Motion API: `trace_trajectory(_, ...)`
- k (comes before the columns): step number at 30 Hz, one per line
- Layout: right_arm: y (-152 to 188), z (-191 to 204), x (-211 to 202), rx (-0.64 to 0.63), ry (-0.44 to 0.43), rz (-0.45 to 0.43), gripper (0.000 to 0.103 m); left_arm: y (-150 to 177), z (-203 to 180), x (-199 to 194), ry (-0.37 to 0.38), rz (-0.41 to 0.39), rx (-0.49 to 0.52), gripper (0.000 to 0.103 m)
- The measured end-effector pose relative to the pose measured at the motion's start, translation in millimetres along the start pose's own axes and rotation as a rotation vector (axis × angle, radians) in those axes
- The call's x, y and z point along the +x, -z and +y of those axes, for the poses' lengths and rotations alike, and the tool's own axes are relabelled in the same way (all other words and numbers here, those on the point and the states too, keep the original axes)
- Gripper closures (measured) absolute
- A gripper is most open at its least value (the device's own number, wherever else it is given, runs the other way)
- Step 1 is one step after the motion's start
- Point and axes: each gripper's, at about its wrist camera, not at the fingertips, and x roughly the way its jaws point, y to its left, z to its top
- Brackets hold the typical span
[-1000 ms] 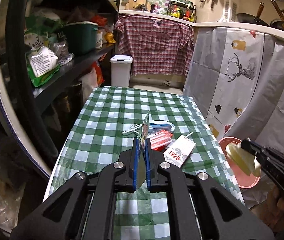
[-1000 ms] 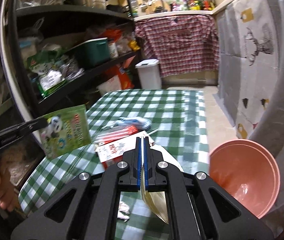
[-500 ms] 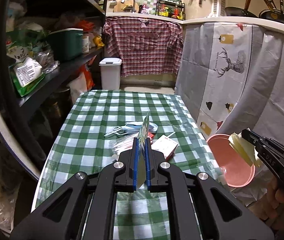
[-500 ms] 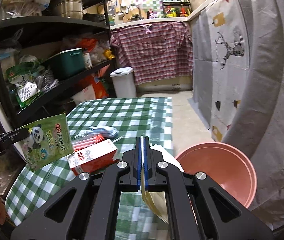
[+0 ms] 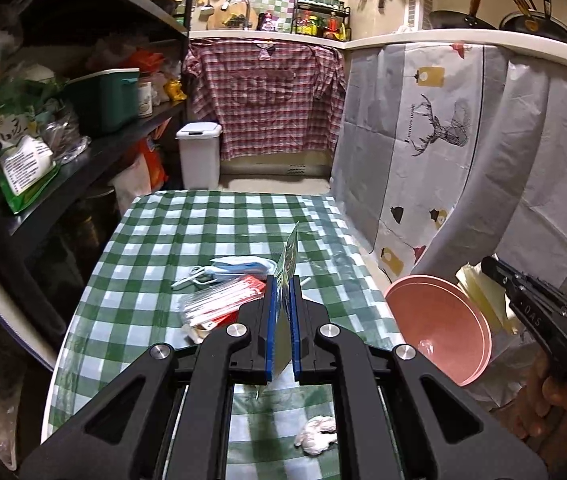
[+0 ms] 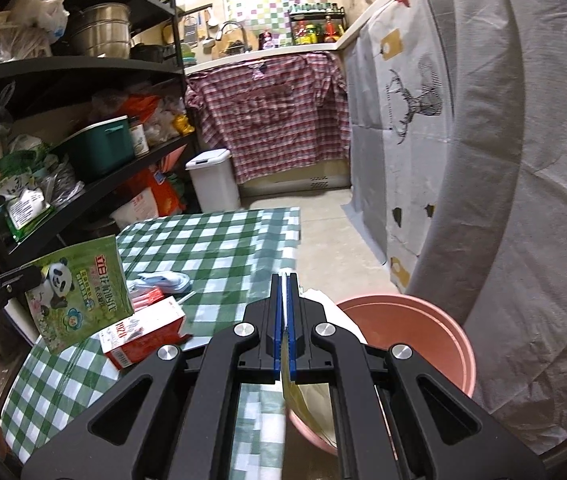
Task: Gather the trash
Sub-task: 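Carry the panda packet and yellowish paper over the pink bin with both grippers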
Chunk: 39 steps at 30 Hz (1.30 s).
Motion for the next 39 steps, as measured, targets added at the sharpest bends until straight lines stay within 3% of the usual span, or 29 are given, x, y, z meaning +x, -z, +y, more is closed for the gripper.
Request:
trace_trajectory(20, -18, -65, -4, 0.064, 0.089, -0.014, 0.1, -2, -56, 27, 0.076, 0.017, 0.071, 0.097)
trace_trajectory(26, -17, -80, 4, 0.107, 0.089, 0.013, 0.1, -3, -78, 40, 0.15, 0.046, 0.096, 0.097)
trace_trajectory(39, -15, -101, 20, 0.153, 0.093, 0.05, 0.1, -2, -136, 73, 0.207, 0.049, 0.105, 0.097)
